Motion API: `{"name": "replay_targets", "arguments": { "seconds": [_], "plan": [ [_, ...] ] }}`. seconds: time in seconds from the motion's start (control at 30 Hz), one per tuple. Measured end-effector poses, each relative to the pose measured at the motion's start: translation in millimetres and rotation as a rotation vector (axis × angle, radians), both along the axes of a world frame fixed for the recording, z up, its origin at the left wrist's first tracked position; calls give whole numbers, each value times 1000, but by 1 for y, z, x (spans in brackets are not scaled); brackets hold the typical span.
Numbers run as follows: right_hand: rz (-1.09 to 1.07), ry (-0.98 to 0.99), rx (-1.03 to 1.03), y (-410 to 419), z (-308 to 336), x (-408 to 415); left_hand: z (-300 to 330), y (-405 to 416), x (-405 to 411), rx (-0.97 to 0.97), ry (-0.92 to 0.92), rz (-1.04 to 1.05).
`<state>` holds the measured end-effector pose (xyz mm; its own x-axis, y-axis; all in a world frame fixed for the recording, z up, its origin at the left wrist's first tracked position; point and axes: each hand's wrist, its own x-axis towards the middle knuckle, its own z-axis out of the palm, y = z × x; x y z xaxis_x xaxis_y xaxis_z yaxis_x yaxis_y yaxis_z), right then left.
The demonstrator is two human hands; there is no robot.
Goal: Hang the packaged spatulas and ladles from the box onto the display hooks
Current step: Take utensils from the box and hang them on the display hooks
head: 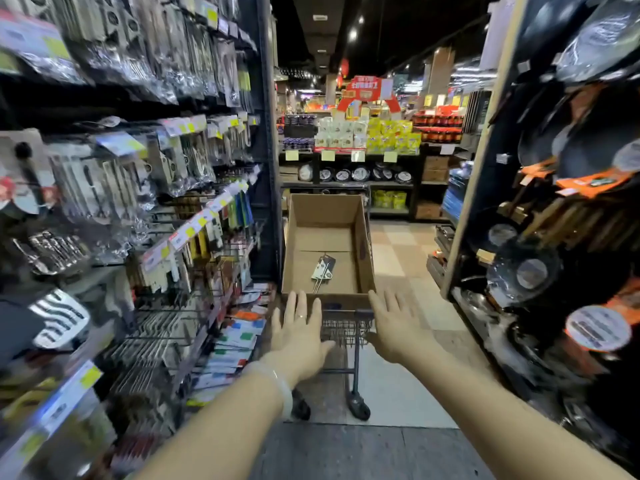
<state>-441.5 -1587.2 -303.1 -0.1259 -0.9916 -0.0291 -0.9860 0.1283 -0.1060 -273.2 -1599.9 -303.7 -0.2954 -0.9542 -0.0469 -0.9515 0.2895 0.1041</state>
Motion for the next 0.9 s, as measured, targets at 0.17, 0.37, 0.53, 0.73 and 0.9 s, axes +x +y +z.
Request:
{"name": "replay_targets", "arguments": {
  "seconds": [0.17, 0.37, 0.53, 0.73, 0.9],
  "plan": [
    [43, -45, -3, -117, 4, -11, -4, -105, -8, 29, 17, 63],
    [69, -92, 110, -234, -34, -19, -40, -232, -18, 101, -4, 74],
    [-1, -99, 122, -351, -58, -35, -64, -360, -39, 121, 29, 28],
    [-23, -112, 192, -455, -96, -47, -102, -470, -61, 266, 52, 14],
    [-79, -190, 314, -515, -148, -61, -148, -517, -76, 376, 129, 22]
  ]
}}
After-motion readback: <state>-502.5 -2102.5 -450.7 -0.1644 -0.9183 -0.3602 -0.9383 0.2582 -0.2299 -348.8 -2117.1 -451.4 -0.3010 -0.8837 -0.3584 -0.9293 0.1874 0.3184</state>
